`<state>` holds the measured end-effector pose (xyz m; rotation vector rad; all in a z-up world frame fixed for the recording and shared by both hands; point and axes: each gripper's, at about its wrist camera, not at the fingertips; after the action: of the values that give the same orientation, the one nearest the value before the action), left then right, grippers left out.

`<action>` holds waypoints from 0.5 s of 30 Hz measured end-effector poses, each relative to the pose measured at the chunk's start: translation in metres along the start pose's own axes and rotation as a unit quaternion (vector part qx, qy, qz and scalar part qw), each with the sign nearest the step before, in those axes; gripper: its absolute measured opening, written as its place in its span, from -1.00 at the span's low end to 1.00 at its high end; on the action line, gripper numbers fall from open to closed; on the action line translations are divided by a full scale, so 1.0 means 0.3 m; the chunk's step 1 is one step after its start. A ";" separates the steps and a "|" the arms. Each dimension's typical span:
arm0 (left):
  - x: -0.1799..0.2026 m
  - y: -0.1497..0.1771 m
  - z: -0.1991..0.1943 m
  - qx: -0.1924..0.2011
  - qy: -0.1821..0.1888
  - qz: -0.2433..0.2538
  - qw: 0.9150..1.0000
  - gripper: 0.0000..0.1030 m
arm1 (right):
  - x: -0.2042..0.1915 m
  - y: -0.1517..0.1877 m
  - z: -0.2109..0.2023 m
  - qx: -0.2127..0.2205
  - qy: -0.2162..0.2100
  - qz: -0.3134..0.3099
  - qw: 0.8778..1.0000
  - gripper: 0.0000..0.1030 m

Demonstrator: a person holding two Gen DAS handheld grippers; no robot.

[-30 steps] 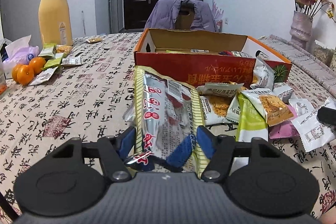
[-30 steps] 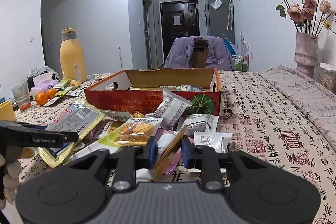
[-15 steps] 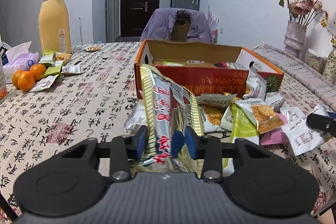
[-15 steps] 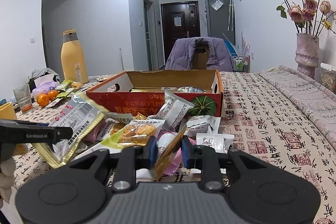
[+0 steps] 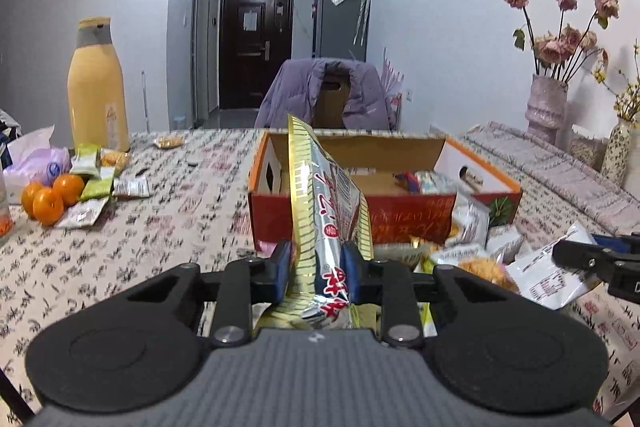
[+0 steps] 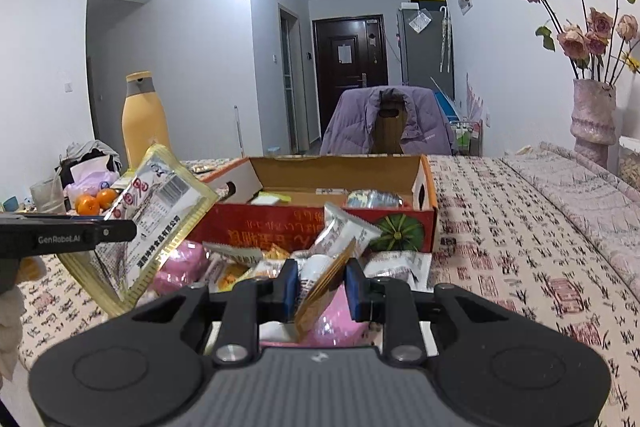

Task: Organize snacks
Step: 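Carry the wafer pack into the box and open the left gripper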

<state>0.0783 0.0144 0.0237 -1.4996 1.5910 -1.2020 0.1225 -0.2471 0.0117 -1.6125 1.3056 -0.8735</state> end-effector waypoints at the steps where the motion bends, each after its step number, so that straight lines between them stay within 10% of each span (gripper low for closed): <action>1: -0.001 -0.009 0.000 0.003 0.001 0.001 1.000 -0.46 | -0.002 -0.008 0.004 0.003 0.000 0.000 1.000 -0.53; 15: 0.000 -0.192 0.119 0.044 0.015 0.021 0.999 -0.46 | -0.019 -0.191 0.152 0.049 0.004 0.009 0.999 -0.53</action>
<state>0.1334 0.0114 0.0628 -1.3913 1.5599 -1.2595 0.1840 -0.2283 0.0472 -1.5193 1.2624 -0.9198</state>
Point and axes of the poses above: each gripper's, at about its wrist camera, not at the fingertips, and z roughly the way its jaws point, x to its right, y to its underside, and after that the axes turned 15 degrees about y, right-handed
